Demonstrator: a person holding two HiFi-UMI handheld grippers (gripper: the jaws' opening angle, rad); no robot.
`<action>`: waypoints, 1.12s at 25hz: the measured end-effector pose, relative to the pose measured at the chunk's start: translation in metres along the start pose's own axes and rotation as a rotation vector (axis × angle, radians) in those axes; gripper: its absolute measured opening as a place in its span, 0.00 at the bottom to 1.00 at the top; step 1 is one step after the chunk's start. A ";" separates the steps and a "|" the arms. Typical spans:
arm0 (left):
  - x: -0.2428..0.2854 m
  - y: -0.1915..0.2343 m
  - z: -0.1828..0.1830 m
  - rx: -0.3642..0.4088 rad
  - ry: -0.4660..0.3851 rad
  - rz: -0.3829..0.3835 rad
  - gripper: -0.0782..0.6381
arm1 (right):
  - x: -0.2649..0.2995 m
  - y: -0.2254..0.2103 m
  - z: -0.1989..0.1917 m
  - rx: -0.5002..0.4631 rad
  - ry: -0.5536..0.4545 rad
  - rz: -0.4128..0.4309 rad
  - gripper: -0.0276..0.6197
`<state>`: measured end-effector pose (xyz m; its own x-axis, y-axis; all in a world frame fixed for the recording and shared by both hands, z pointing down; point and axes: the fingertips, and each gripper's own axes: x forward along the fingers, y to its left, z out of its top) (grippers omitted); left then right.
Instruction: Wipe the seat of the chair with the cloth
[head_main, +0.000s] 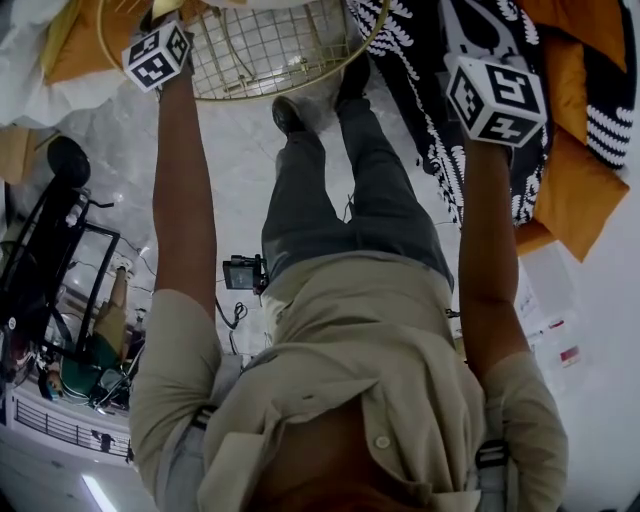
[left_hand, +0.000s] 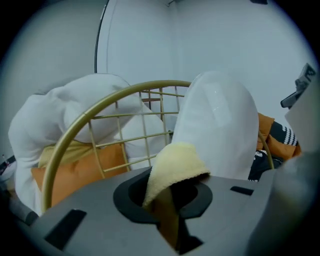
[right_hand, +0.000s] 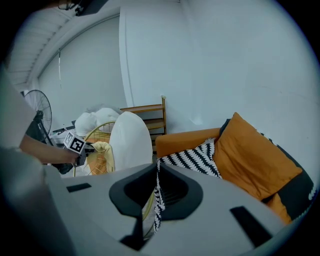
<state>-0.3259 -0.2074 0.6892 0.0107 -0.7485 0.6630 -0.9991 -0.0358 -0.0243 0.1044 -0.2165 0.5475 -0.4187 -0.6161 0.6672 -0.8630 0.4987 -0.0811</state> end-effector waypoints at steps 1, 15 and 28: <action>-0.002 0.007 -0.001 0.001 0.000 0.013 0.18 | 0.001 0.001 0.001 -0.001 0.001 0.001 0.09; 0.028 -0.175 -0.066 0.087 0.142 -0.328 0.18 | 0.000 0.000 -0.010 0.009 0.015 -0.016 0.09; 0.023 -0.323 -0.080 0.126 0.186 -0.596 0.18 | -0.006 -0.019 -0.024 0.029 0.023 -0.045 0.09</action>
<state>-0.0062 -0.1602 0.7720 0.5448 -0.4490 0.7082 -0.8109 -0.4974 0.3085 0.1300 -0.2076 0.5625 -0.3733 -0.6230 0.6874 -0.8887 0.4527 -0.0724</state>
